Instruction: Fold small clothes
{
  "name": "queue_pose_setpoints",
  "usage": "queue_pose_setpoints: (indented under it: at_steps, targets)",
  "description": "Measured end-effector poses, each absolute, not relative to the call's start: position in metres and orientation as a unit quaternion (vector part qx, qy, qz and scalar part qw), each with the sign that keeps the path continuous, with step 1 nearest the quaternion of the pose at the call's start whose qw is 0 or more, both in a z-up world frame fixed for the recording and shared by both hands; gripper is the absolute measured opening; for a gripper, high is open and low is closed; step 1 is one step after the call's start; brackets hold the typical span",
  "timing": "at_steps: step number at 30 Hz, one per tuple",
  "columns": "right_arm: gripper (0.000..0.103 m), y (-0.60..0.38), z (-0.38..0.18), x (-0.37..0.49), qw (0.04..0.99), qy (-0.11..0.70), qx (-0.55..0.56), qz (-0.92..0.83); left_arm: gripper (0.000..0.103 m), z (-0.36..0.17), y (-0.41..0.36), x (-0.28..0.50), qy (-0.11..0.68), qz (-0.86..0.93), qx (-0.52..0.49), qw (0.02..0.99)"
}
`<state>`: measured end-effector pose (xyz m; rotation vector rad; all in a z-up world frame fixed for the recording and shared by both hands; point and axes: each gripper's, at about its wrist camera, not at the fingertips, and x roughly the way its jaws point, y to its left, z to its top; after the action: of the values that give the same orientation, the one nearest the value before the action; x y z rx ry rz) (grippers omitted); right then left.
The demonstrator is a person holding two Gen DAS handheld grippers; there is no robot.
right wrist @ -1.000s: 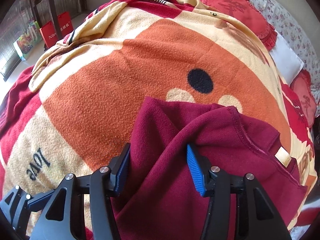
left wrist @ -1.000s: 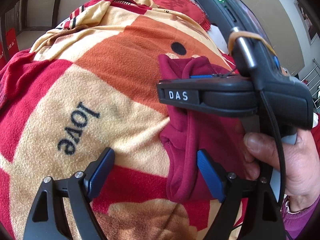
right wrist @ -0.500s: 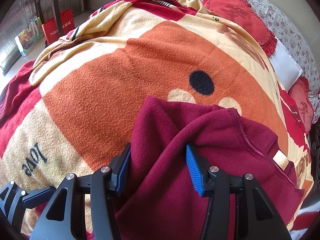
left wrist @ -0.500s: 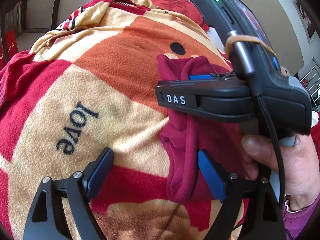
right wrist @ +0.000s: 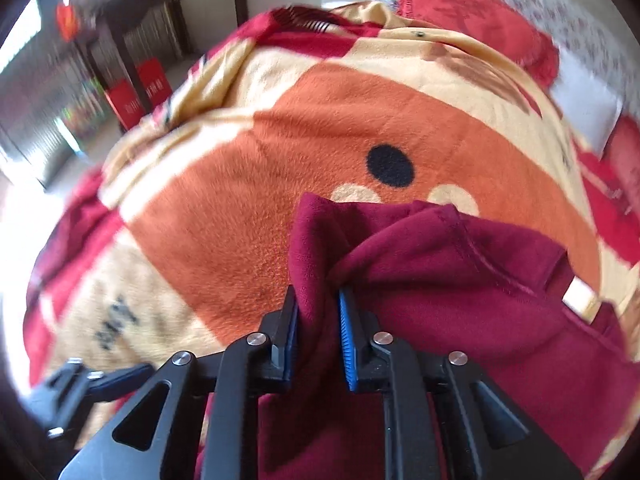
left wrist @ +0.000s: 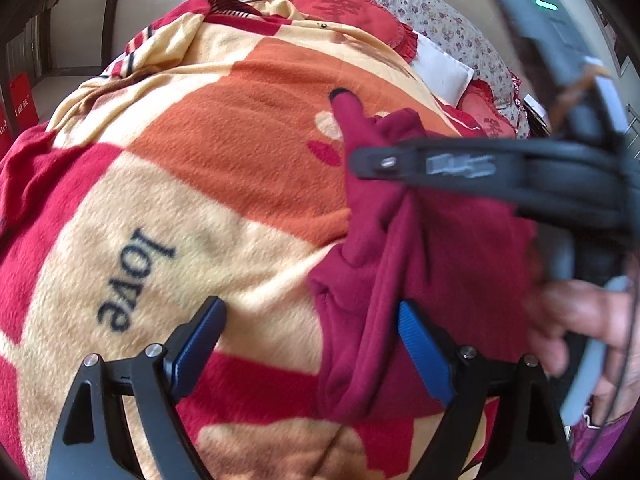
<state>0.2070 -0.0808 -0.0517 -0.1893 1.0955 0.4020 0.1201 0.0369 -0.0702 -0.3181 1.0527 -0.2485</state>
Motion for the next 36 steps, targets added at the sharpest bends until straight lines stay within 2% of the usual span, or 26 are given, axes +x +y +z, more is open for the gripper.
queue_pose_setpoints:
  at_steps: [4,8,11,15,25,30,35,36]
  targets:
    - [0.000,-0.117,-0.029,0.204,0.832,0.507,0.000,0.224,0.087,-0.069,0.024,0.132,0.499,-0.133,-0.144,0.844]
    - [0.000,-0.145,-0.015,0.199,0.834,0.498,0.045,0.235,0.037,-0.053,0.004,0.134,0.504,-0.168,-0.114,0.840]
    - [0.000,-0.162,-0.010,0.195,0.837,0.489,0.065,0.236,0.030,-0.032,-0.017,0.128,0.489,-0.183,-0.074,0.850]
    - [0.000,-0.198,0.006,0.188,0.845,0.469,0.109,0.233,0.027,0.000,-0.045,0.124,0.470,-0.215,-0.054,0.854]
    - [0.000,-0.306,0.043,0.157,0.872,0.412,0.178,0.193,0.025,0.054,-0.154,0.110,0.432,-0.300,-0.003,0.850]
    - [0.000,-0.376,0.043,0.136,0.881,0.396,0.209,0.150,0.025,0.051,-0.223,0.097,0.431,-0.337,0.027,0.836]
    - [0.000,-0.434,0.009,0.121,0.874,0.413,0.239,0.098,0.026,0.016,-0.278,0.090,0.451,-0.348,0.063,0.819]
    - [0.000,-0.440,0.000,0.121,0.871,0.418,0.241,0.090,0.030,0.010,-0.286,0.088,0.455,-0.351,0.071,0.816]
